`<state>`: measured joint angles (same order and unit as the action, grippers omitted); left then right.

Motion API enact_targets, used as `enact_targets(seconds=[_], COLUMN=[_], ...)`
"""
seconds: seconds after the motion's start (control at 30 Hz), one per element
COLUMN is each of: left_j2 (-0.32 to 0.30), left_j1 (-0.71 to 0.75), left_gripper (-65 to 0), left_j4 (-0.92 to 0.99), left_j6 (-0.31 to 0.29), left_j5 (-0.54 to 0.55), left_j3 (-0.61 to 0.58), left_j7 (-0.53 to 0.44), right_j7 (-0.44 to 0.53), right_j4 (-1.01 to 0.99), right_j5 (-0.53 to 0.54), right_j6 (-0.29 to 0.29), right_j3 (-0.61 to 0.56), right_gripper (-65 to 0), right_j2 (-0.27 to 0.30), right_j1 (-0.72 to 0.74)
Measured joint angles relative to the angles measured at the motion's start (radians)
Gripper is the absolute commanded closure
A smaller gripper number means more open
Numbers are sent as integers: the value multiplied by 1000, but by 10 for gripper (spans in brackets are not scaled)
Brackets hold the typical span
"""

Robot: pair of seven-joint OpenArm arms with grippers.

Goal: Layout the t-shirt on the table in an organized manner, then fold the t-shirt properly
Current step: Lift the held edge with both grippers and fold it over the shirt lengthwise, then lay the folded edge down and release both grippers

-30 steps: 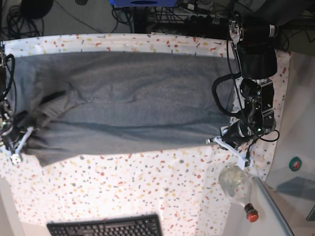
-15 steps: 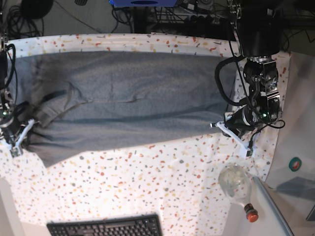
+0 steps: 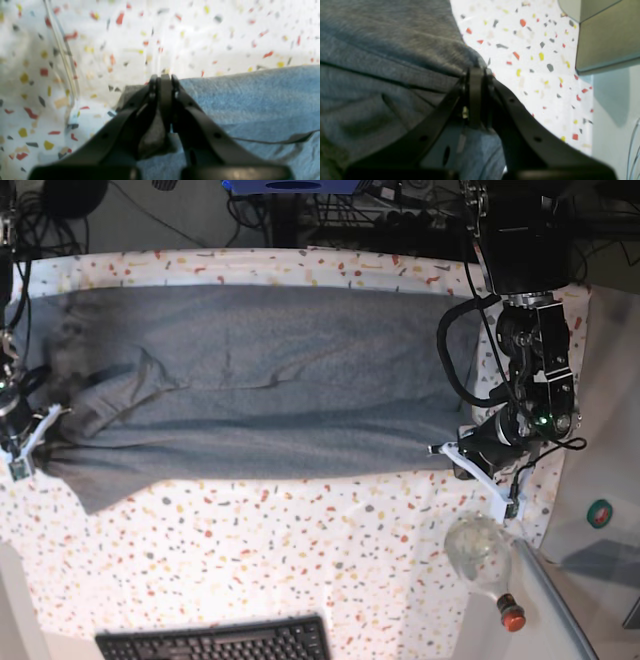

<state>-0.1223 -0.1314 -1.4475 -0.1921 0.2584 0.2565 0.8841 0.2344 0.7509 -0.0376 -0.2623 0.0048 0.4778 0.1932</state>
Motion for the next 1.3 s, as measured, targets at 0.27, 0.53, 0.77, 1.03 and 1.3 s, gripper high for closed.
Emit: enact_targets(seconds=[0.27, 0.53, 0.77, 1.03, 1.3], left_j2=[0, -1, -3, -48, -59], left_j1=[7, -9, -8, 76, 171], left_gripper=[0, 0, 0, 0, 0], left_j4=[2, 4, 4, 1, -31], left_j6=[0, 0, 1, 0, -4], left_j5=[0, -3, -4, -1, 2], left_j3=[0, -2, -5, -4, -5], left_j7=[2, -1, -1, -1, 0], right_j7=[-55, -69, -132, -190, -264], right_j4=[153, 298, 311, 426, 447], right_j5=[4, 3, 3, 6, 6], right_j6=[1, 1, 0, -1, -8], right_j3=[113, 200, 238, 249, 316], right_gripper=[0, 0, 0, 0, 0], right_j2=[-23, -50, -64, -68, -112], right_j1=[-82, -171, -206, -318, -356])
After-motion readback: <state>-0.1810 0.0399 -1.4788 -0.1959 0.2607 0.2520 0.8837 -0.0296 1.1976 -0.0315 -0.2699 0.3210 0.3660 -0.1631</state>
